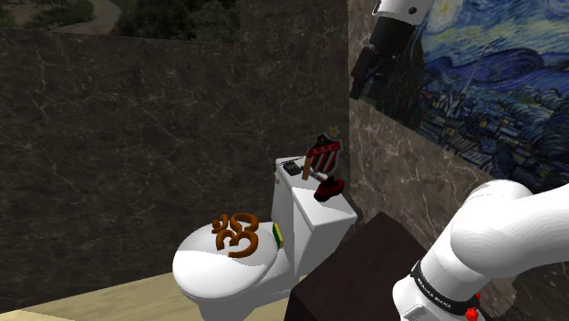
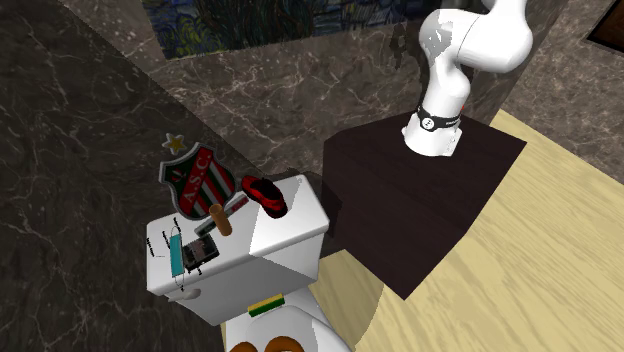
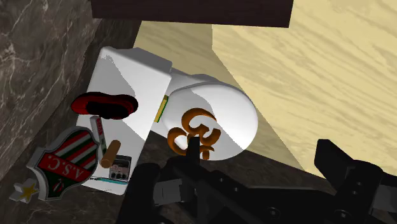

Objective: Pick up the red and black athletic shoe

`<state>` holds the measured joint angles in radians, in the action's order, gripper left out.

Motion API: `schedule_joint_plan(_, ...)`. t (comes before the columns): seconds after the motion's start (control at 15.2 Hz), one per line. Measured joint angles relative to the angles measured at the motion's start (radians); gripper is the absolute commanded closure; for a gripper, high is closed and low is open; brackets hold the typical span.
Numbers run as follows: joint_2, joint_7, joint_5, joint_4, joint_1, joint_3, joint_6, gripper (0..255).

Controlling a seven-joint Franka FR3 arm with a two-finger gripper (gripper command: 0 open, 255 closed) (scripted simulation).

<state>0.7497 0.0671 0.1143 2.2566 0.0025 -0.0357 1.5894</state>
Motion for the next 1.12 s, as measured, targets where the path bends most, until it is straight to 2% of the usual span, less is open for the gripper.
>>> schedule_joint_plan(0.2, -0.008, -0.03, 0.001, 0.032, -0.013, 0.009, 0.049, 0)
schedule_joint_plan(0.66, -0.073, -0.19, 0.002, 0.2, -0.089, 0.053, 0.331, 0)
schedule_joint_plan(1.12, -0.229, -0.362, -0.012, 0.284, -0.173, 0.091, 0.619, 0)
